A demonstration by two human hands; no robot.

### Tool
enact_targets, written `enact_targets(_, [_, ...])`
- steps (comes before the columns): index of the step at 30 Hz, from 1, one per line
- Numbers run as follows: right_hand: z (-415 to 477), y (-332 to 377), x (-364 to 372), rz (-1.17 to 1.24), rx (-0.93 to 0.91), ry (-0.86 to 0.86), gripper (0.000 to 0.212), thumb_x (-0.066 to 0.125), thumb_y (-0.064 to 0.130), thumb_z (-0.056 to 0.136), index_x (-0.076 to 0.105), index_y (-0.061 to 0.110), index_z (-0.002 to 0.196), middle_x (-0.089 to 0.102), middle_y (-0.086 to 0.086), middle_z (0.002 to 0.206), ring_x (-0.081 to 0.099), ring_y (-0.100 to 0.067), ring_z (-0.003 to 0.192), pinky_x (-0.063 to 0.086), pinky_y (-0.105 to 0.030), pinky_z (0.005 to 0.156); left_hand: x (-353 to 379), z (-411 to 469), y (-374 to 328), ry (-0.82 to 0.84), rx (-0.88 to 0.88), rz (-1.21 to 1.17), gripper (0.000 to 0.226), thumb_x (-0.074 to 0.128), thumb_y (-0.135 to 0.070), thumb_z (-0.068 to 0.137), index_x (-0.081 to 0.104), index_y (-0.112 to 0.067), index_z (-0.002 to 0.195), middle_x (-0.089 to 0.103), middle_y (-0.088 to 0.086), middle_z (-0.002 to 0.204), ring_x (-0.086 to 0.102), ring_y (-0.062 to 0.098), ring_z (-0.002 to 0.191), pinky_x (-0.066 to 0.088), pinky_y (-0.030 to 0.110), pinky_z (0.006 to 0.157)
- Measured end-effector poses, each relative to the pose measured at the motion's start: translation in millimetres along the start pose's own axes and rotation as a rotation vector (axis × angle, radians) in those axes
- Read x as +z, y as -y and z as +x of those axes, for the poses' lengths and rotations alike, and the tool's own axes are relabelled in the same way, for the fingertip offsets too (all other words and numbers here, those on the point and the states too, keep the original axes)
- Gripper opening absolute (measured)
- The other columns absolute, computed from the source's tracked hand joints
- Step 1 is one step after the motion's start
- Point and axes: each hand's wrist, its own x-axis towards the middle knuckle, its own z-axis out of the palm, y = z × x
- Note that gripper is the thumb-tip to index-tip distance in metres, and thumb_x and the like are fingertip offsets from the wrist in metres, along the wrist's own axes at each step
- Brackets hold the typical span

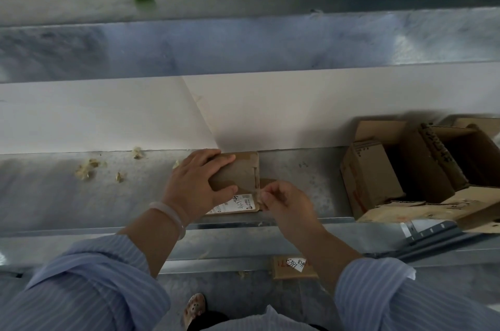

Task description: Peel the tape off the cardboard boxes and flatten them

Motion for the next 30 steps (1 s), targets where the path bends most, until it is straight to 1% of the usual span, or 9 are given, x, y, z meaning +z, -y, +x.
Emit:
enact_targets(2, [0.7, -0.3, 0.6, 0.318, 0.142, 0.089, 0.012, 0.057, 0.005, 0.095, 0.064, 0.010, 0.086, 0.070, -0.004, 0.080, 0.067, -0.014, 0.075, 0.058, -0.032, 0.079, -0.4, -0.3, 0.0, 0.002, 0.000, -0.003, 0.071, 0.048, -0.070, 0.068, 0.052, -0.041, 0.133, 0.047, -0.011, 0.136, 0.041, 0.013, 0.128, 0.036, 0.038, 0.107])
enact_targets(4, [1.4, 2.1, 1.5, 0.588, 0.275, 0.145, 0.011, 0.053, 0.000, 0.096, 0.062, 0.003, 0.089, 0.067, -0.009, 0.077, 0.065, -0.015, 0.069, 0.059, -0.032, 0.072, -1.1, -0.6, -0.4, -0.002, 0.006, -0.008, 0.071, 0.048, -0.070, 0.068, 0.052, -0.040, 0.133, 0.048, -0.011, 0.136, 0.041, 0.012, 0.127, 0.033, 0.034, 0.106])
enact_targets(7, [0.7, 3.3, 3.9, 0.765, 0.332, 0.134, 0.009, 0.053, 0.000, 0.095, 0.062, 0.000, 0.093, 0.066, -0.011, 0.076, 0.064, -0.016, 0.065, 0.057, -0.029, 0.061, -2.0, -0.4, -0.9, 0.003, 0.008, -0.012, 0.071, 0.048, -0.070, 0.069, 0.053, -0.039, 0.133, 0.048, -0.010, 0.136, 0.040, 0.012, 0.127, 0.030, 0.030, 0.105])
enact_targets(11, [2.8, 9.3, -0.9, 0.384, 0.117, 0.101, 0.012, 0.060, 0.002, 0.092, 0.067, 0.007, 0.085, 0.071, -0.002, 0.070, 0.065, -0.010, 0.064, 0.055, -0.024, 0.062, -1.3, 0.8, 3.6, 0.025, 0.030, 0.005, 0.072, 0.045, -0.073, 0.072, 0.050, -0.038, 0.136, 0.046, -0.008, 0.138, 0.040, 0.014, 0.128, 0.035, 0.036, 0.107])
enact_targets(15, [2.7, 15.2, -3.1, 0.039, -0.009, 0.127, 0.019, 0.067, 0.008, 0.089, 0.069, 0.023, 0.078, 0.073, 0.004, 0.075, 0.069, -0.010, 0.076, 0.058, -0.030, 0.075, -0.6, 0.8, 9.7, 0.072, 0.070, 0.047, 0.079, 0.032, -0.083, 0.077, 0.043, -0.038, 0.140, 0.042, -0.007, 0.142, 0.037, 0.017, 0.132, 0.036, 0.042, 0.108])
enact_targets(19, [-2.1, 19.4, -2.1, -0.065, -0.082, 0.124, 0.019, 0.067, 0.011, 0.089, 0.067, 0.027, 0.079, 0.073, 0.005, 0.082, 0.069, -0.009, 0.083, 0.058, -0.030, 0.081, -4.4, 1.1, 13.9, 0.162, 0.067, 0.064, 0.085, 0.015, -0.087, 0.076, 0.032, -0.041, 0.146, 0.031, -0.006, 0.150, 0.026, 0.019, 0.139, 0.028, 0.045, 0.113])
enact_targets(23, [-3.8, 41.9, 1.9, -0.029, -0.196, 0.150, 0.022, 0.067, 0.010, 0.089, 0.065, 0.029, 0.078, 0.072, 0.004, 0.077, 0.068, -0.012, 0.078, 0.055, -0.026, 0.073, -4.2, -0.6, 10.8, 0.184, 0.046, 0.096, 0.076, 0.015, -0.079, 0.080, 0.028, -0.045, 0.146, 0.025, -0.009, 0.153, 0.020, 0.017, 0.142, 0.022, 0.047, 0.115])
enact_targets(26, [6.3, 59.3, -0.2, 0.005, -0.251, -0.029, 0.021, 0.070, 0.011, 0.086, 0.067, 0.029, 0.076, 0.071, 0.005, 0.076, 0.066, -0.008, 0.072, 0.053, -0.021, 0.068, -4.4, -1.4, 8.0, 0.163, 0.001, 0.053, 0.067, 0.011, -0.067, 0.084, 0.033, -0.046, 0.144, 0.027, -0.011, 0.153, 0.021, 0.016, 0.142, 0.020, 0.045, 0.115])
enact_targets(30, [21.6, 51.2, -21.0, 0.111, -0.085, -0.205, 0.015, 0.074, 0.011, 0.083, 0.067, 0.024, 0.089, 0.070, 0.006, 0.079, 0.068, -0.013, 0.066, 0.056, -0.022, 0.063, -6.3, -2.2, 8.3, 0.200, -0.001, 0.058, 0.070, 0.011, -0.067, 0.080, 0.024, -0.048, 0.146, 0.021, -0.012, 0.155, 0.015, 0.015, 0.144, 0.016, 0.043, 0.118])
